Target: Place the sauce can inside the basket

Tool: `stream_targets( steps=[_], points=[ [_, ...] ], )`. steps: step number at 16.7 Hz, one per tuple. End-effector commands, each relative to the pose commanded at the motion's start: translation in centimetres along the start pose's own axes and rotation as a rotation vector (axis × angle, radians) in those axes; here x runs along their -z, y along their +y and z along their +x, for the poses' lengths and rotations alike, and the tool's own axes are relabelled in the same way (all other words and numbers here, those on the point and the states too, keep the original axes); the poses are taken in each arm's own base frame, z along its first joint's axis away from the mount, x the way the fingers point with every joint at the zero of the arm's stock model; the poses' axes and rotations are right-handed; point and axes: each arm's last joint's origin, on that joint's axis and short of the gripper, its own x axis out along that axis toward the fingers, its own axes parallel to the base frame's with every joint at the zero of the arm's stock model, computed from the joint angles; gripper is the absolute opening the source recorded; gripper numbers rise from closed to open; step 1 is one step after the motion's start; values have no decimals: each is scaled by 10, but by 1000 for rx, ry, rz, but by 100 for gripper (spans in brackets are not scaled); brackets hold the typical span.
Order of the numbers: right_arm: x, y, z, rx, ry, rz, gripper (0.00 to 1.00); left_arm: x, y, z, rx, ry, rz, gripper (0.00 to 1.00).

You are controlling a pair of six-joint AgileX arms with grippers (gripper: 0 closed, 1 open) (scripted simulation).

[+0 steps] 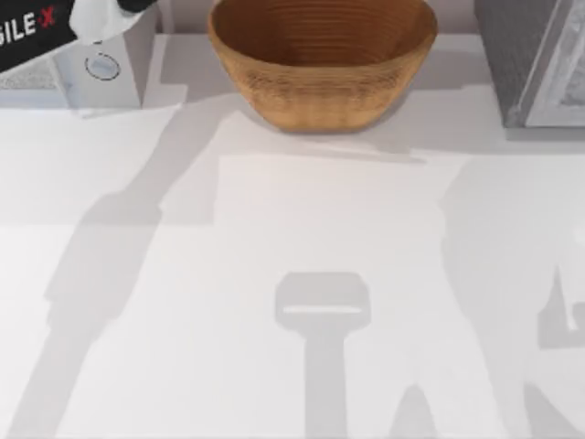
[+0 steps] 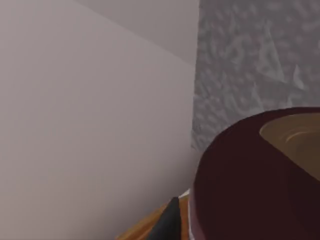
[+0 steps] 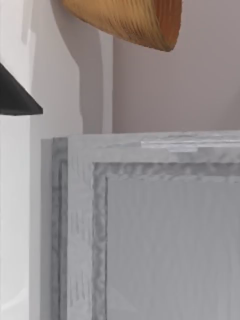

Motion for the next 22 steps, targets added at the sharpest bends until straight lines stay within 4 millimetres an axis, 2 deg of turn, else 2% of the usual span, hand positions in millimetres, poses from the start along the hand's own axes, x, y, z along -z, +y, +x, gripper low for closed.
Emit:
stream_targets(
  steps=[2, 8, 13, 22],
  points=[
    [0, 0, 0, 0, 0, 0, 100, 3, 0, 10, 1, 1, -1, 0],
    [0, 0, 0, 0, 0, 0, 100, 19, -1, 59, 2, -2, -1, 0],
    [0, 0, 0, 0, 0, 0, 100, 20, -1, 62, 2, -2, -1, 0],
    [0, 0, 0, 0, 0, 0, 100, 20, -1, 62, 2, -2, -1, 68]
  ],
)
